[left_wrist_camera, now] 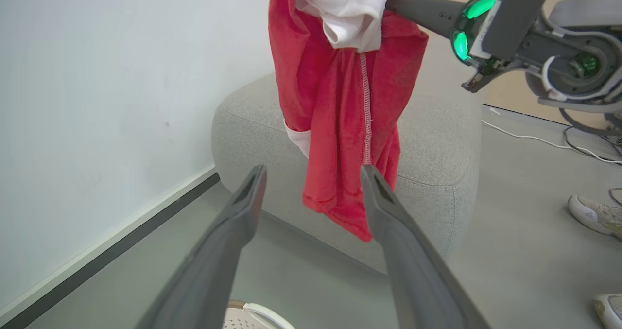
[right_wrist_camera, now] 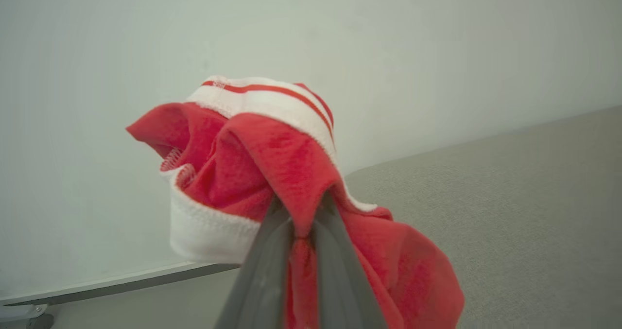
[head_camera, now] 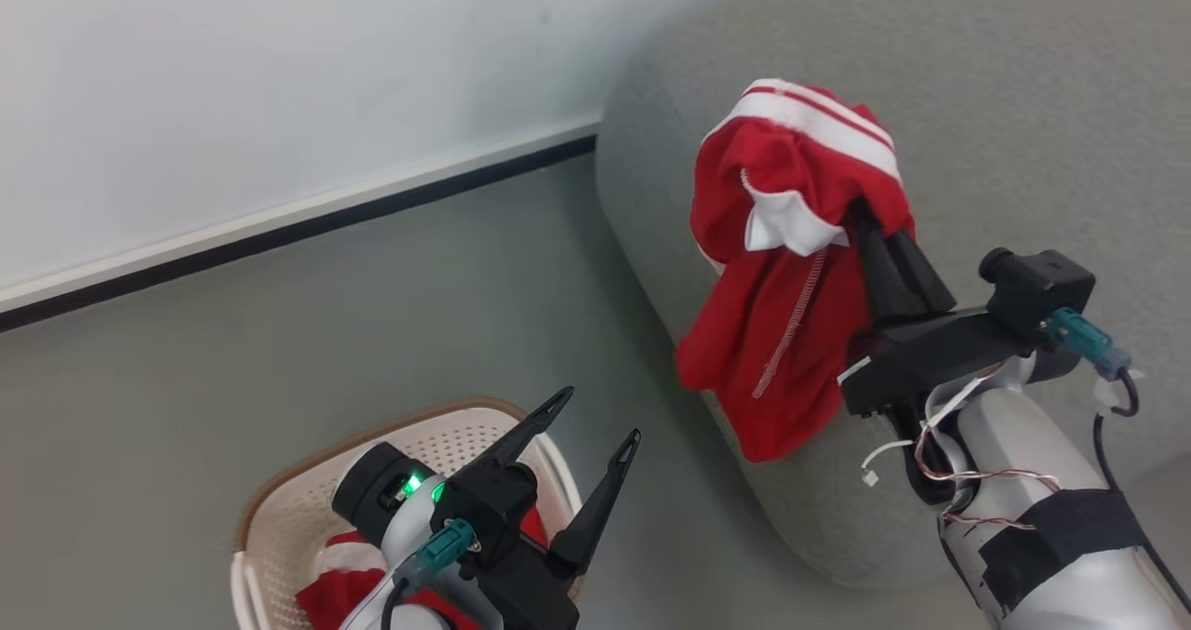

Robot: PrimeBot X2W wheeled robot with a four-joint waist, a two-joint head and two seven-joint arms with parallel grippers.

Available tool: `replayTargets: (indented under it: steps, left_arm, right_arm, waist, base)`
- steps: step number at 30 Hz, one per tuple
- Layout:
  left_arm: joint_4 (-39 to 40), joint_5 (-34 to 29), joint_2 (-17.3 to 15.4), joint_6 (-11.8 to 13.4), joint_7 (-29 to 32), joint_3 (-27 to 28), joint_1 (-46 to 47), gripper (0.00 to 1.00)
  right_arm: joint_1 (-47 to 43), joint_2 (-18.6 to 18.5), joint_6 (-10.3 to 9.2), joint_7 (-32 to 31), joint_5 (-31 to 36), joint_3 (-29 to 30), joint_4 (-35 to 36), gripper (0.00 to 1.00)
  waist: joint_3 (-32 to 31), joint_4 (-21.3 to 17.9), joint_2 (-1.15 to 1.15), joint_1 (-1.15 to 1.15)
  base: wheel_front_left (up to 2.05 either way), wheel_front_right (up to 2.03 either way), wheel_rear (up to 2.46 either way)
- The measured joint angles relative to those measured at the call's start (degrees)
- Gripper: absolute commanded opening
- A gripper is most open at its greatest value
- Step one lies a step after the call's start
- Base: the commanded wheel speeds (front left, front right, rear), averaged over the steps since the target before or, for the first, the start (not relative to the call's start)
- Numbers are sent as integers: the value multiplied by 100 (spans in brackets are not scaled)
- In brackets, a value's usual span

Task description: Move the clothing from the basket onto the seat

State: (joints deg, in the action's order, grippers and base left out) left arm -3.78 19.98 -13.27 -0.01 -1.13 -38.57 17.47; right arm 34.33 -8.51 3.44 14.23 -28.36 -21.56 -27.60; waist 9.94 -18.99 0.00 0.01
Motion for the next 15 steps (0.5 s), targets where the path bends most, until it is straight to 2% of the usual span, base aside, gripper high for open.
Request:
replayTargets:
  steps: [7,15]
  left_arm:
    - [80,-35,-33,0,89,2,98,100]
    - [210,-179,-91,-9,215,-34,264,100]
  right_arm:
    - [-1,-107,-92,4,-54,259,87,0]
    - [171,-158,-100,5,-146,555,78,0]
  waist:
    - [207,-392,0,0]
    - [487,-659,0,0]
  base:
    - [0,0,0]
    - [0,0,0]
